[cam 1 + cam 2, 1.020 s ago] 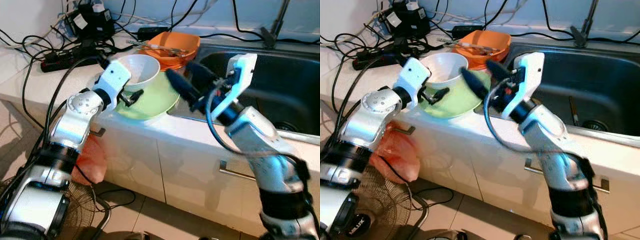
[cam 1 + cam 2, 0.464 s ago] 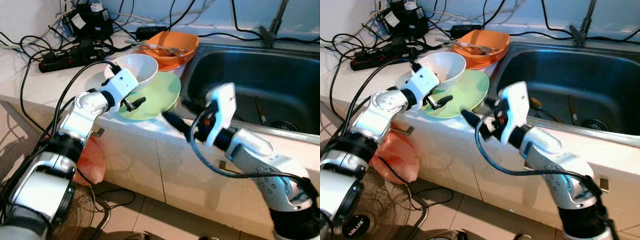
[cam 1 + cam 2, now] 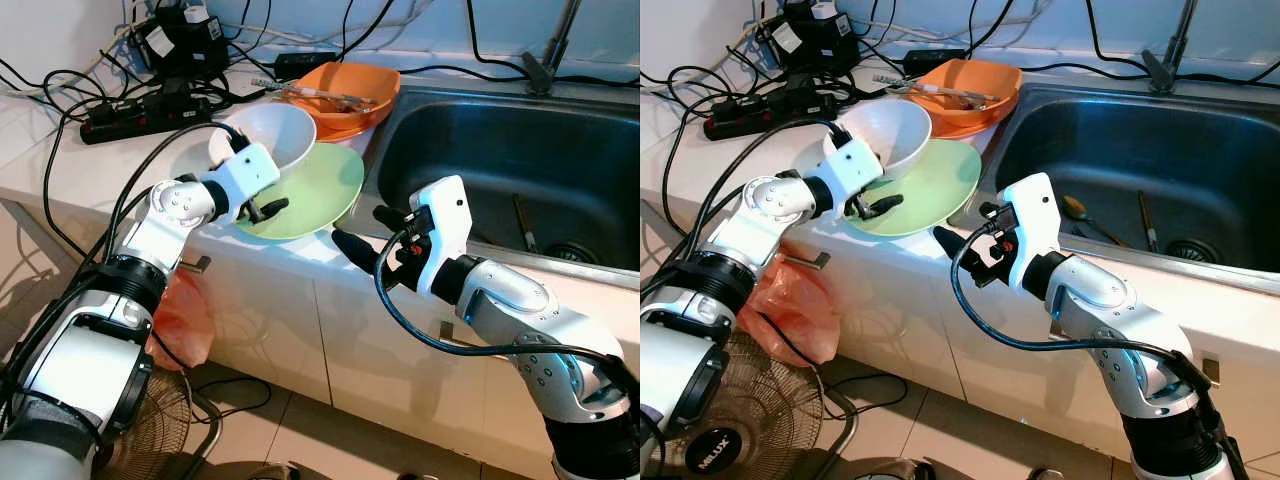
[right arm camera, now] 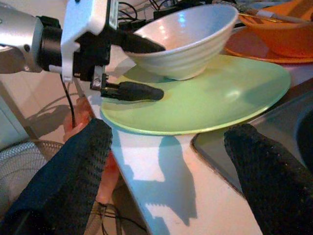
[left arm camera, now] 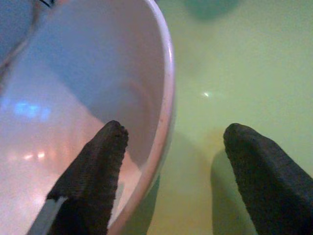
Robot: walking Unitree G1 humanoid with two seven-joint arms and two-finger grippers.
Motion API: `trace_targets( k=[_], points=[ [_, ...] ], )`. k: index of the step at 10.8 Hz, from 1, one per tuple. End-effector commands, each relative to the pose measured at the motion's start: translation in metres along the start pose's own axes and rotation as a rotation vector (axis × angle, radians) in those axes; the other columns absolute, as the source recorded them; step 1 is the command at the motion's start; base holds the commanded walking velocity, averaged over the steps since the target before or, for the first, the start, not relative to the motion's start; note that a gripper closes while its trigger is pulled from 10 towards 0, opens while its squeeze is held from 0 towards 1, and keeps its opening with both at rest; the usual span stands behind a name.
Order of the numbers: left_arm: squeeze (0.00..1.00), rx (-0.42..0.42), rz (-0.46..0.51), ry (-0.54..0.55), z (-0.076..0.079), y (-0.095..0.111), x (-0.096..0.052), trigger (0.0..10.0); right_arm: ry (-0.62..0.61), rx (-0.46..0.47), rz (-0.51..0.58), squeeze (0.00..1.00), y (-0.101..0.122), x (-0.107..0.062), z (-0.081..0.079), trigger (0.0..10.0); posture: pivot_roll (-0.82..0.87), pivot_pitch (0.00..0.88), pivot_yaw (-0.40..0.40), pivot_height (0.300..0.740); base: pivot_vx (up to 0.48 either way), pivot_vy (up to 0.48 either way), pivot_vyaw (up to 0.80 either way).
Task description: Kitchen organization
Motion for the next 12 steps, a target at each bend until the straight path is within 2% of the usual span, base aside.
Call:
trace_targets(
  k=[1, 4, 9, 12],
  points=[
    [0.0, 0.034, -0.028, -0.032, -0.001, -0.004, -0.001, 0.0, 0.011, -0.01, -0.006, 0.0, 0.002, 0.002, -0.004, 10.0, 0.06, 0.074, 0.126, 0.74, 0.0, 0.0, 0.0],
    [0.0, 0.066, -0.052, -0.079, 0.005, -0.01, -0.002, 0.0, 0.011, -0.008, -0.007, 0.0, 0.001, 0.003, -0.004, 10.0, 0.07, 0.07, 0.126, 0.74, 0.0, 0.0, 0.0],
    [0.0, 0.097, -0.065, -0.081, 0.008, -0.016, -0.002, 0.0, 0.024, 0.001, -0.012, 0.0, -0.002, 0.006, -0.006, 10.0, 0.07, 0.067, 0.123, 0.74, 0.0, 0.0, 0.0],
    [0.0, 0.172, -0.085, -0.039, 0.004, -0.018, -0.003, 0.0, 0.029, 0.011, -0.006, 0.0, -0.002, 0.008, -0.008, 10.0, 0.07, 0.068, 0.123, 0.74, 0.0, 0.0, 0.0]
  ],
)
Point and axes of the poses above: a point about 5 cm out from each wrist's last joint towards the gripper, its own x axis pointing out of the wrist towards the gripper, its own y axis along the axis of the wrist's last joint, z = x × y, the point moved 4 cm from there along x, pointing out of the wrist towards the gripper, and after that the axes turned 7 degrees about x, right-handed, at the moved point
